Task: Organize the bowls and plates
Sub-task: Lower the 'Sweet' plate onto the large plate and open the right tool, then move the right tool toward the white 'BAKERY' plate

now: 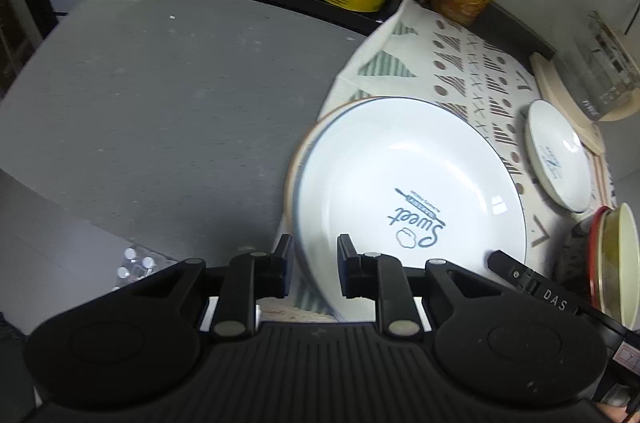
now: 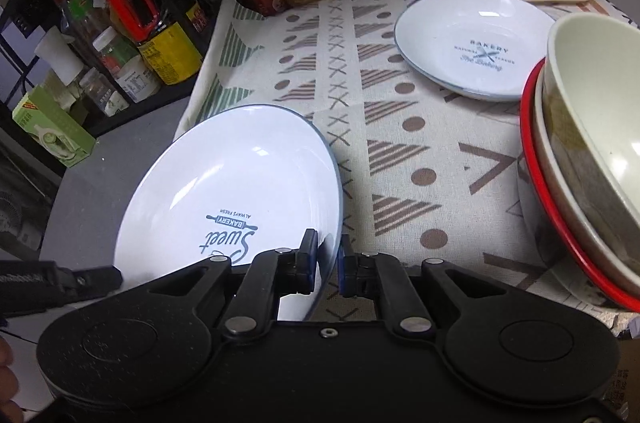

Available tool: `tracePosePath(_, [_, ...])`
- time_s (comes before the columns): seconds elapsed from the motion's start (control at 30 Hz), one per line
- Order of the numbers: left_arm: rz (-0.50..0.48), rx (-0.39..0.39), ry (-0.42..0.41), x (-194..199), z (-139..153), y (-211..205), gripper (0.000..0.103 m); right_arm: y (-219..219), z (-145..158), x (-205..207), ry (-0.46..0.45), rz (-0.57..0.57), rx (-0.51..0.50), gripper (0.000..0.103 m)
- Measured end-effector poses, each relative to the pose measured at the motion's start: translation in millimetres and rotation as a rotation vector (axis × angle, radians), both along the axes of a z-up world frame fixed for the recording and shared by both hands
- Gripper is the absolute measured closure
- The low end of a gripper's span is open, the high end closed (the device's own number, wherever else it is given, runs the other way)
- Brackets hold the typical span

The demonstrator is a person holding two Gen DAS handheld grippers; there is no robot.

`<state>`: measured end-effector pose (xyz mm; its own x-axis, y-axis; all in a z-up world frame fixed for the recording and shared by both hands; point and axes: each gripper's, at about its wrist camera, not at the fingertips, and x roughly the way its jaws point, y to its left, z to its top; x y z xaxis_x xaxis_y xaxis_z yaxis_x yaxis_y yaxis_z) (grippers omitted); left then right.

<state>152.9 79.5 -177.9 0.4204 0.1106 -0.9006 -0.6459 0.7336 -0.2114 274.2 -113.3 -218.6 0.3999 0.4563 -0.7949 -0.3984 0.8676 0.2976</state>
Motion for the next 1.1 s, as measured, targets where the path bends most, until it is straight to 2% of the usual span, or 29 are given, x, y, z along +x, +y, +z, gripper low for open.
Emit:
tracePosePath(0.17, [0.030,0.025,0.009,-4.0,8.1,1.1,0.081,5.1,-2.8,-2.0,0.022,0.019,-0.022,0.089])
tracePosePath(0.23, [0.030,0.032,0.002,-2.9,15.0,-0.8,0.075,6.3,4.2,-4.8,-0.007,0.029,-0.044,0.084])
tracePosePath(0.3, [0.036,0.048,0.001,-1.4,22.7,-3.5,0.057,4.6,13.3,-5.3,-0.014,0.049,-0.026,0.079])
tracePosePath(0.33, [0.044,0.059,-0.008,-1.5,27.3,-4.7,0.047,2.9,17.8,-5.3,-0.012,0.050,-0.012,0.071])
tracePosePath(0.37, [0.052,0.069,-0.025,-2.7,32.0,-5.6,0.043,1.2,22.8,-6.0,-0.016,0.051,-0.001,0.063])
tracePosePath(0.43, [0.061,0.089,-0.040,-3.9,41.1,-7.2,0.026,-1.8,32.9,-5.6,-0.037,0.056,0.015,0.053])
tracePosePath(0.5, [0.060,0.104,-0.050,-4.8,48.6,-9.6,0.021,-4.0,41.0,-5.4,-0.053,0.063,0.028,0.050])
tracePosePath(0.6, [0.041,0.099,-0.062,-5.0,56.1,-13.6,0.019,-8.8,51.2,-4.6,-0.074,0.056,0.041,0.040])
tracePosePath(0.73, [0.035,0.083,-0.062,-4.0,62.8,-17.8,0.017,-14.0,65.2,-5.6,-0.107,0.048,0.049,0.022])
tracePosePath(0.87, [0.009,0.026,-0.074,-0.5,68.1,-23.4,0.016,-17.1,84.2,-10.3,-0.155,0.063,0.042,0.006])
tracePosePath(0.97, [-0.012,0.027,-0.082,3.7,72.6,-30.8,0.016,-23.1,97.9,-9.8,-0.171,0.055,0.059,0.000])
tracePosePath(1.1, [-0.050,0.028,-0.086,14.6,77.6,-40.0,0.016,-33.5,107.6,-4.8,-0.184,0.014,0.060,0.000])
